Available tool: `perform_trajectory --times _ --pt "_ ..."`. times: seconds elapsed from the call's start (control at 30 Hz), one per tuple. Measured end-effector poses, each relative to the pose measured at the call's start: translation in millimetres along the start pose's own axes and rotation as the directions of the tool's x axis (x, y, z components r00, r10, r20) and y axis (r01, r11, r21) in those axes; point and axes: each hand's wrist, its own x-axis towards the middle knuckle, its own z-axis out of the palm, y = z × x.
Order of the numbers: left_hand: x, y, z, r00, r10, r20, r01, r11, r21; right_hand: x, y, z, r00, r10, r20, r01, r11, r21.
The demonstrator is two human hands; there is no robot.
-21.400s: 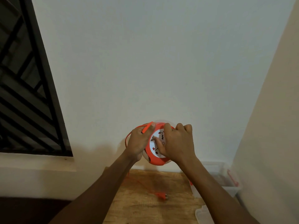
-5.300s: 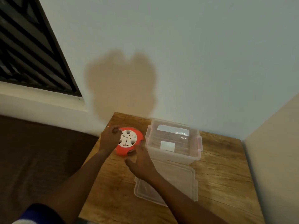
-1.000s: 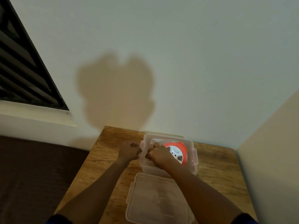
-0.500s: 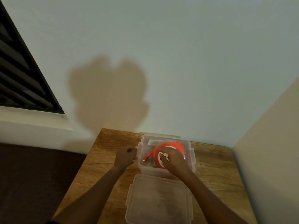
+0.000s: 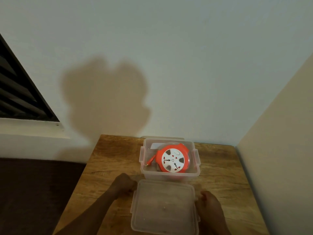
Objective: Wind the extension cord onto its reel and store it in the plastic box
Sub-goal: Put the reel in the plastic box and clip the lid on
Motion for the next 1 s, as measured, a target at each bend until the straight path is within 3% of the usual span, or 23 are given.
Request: perform_trajectory --times 0.1,0.3,0.43,0.6,0.77,0.87,1.0 --pt "0 0 7 0.998 0.016 0.063 -0.016 1.000 0.004 -6 2 4 0.999 -0.002 0.052 0.004 0.999 -0.035" --pt "1 -7 2 0.992 0.066 0.109 -0.069 0.997 0.023 -15 -6 1 0.997 -0.015 0.072 0.011 0.999 0.048" --pt "-6 -11 -21 0.986 0.032 0.162 -0.032 0.999 0.001 -22 -20 -14 0.990 -0.018 0.137 0.002 0.993 0.117" --pt "-21 -23 -64 0.907 0.084 0.413 0.043 0.956 -0.289 -31 -37 -45 0.968 -0.068 0.240 0.019 0.979 0.202" --pt "-32 -7 -87 0.834 0.239 0.496 0.006 0.897 -0.443 -29 -53 -78 0.961 -0.095 0.258 0.028 0.967 0.252" --pt "-35 11 -93 0.810 0.345 0.475 -0.056 0.851 -0.522 -23 -58 -97 0.967 -0.138 0.214 0.060 0.940 0.335" --pt "-41 48 -91 0.864 0.431 0.261 -0.196 0.764 -0.615 -6 -73 -115 0.975 -0.198 0.097 0.134 0.880 0.455"
